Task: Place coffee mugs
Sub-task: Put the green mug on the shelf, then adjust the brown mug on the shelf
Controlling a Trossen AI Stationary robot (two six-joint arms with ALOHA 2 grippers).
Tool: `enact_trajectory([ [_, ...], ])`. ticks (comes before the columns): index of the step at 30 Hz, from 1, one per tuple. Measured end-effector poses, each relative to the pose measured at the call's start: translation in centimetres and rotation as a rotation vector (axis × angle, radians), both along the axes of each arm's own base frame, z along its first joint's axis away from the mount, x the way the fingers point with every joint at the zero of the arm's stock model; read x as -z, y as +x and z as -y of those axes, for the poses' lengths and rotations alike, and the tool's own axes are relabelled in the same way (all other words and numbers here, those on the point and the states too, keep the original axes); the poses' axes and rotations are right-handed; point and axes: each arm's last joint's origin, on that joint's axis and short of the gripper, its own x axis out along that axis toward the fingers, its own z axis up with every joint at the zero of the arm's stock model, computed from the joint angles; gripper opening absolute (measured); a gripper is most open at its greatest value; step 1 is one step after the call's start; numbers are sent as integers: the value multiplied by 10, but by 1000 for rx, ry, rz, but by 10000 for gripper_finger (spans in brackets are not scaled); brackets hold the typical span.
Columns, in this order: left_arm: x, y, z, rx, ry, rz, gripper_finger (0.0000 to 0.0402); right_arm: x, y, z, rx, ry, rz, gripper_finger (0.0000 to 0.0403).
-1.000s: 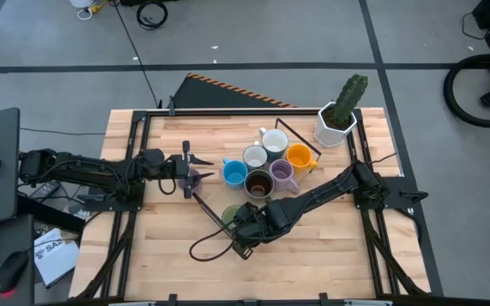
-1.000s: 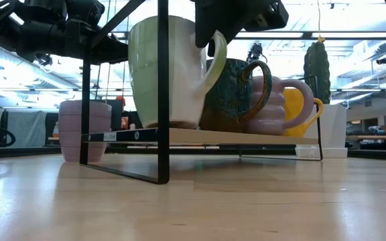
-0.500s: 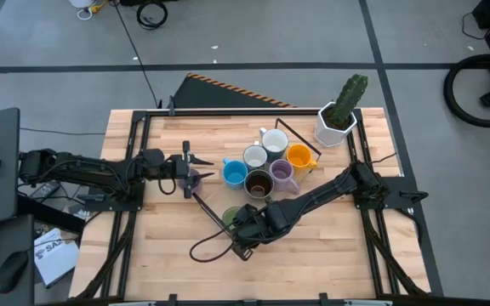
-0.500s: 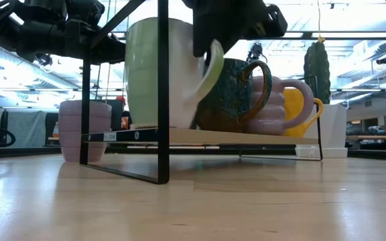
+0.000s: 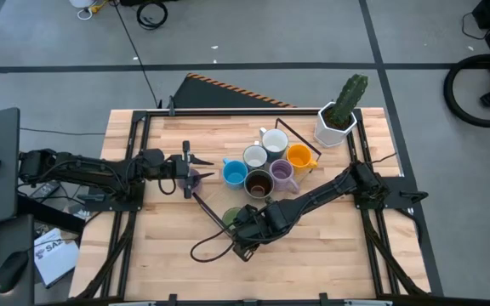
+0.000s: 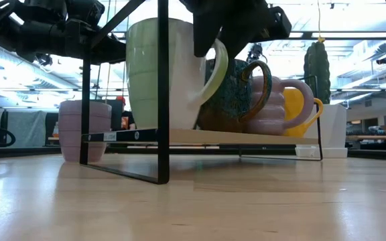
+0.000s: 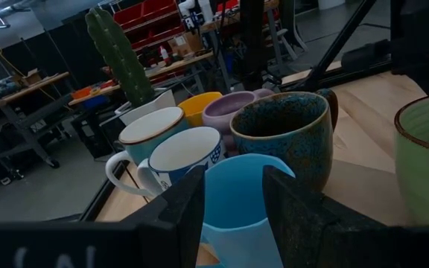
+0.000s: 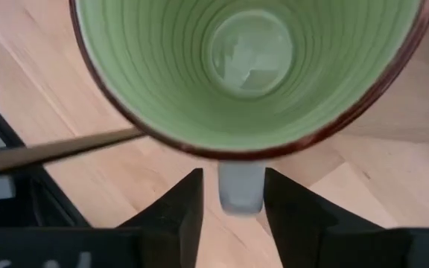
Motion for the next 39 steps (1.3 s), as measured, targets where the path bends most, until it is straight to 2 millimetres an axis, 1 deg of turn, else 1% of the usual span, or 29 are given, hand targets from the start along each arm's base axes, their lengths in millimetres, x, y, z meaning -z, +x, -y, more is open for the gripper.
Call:
enact_trajectory([
  [3,0,0,0,0,0,0,141,-6,-3,3,8,23,-6,164],
  [9,0,0,0,0,0,0,141,-29,-14,9,27,30,10,203],
  [11,0,0,0,0,0,0,141,-37,-21,12,34,-1,2,213],
  [15,0,0,0,0,0,0,141,-49,-43,21,82,-127,-88,223],
  [19,0,0,0,0,0,0,141,-56,-51,32,103,-168,-121,220],
  [25,0,0,0,0,0,0,141,-53,-49,52,140,-201,-192,215],
  [32,0,0,0,0,-1,-5,141,-51,-43,74,161,-191,-231,215],
  [37,1,0,0,0,-1,-6,141,-51,-41,82,149,-185,-238,213],
  [39,1,0,0,0,-2,-7,141,-46,-40,84,145,-168,-244,209],
])
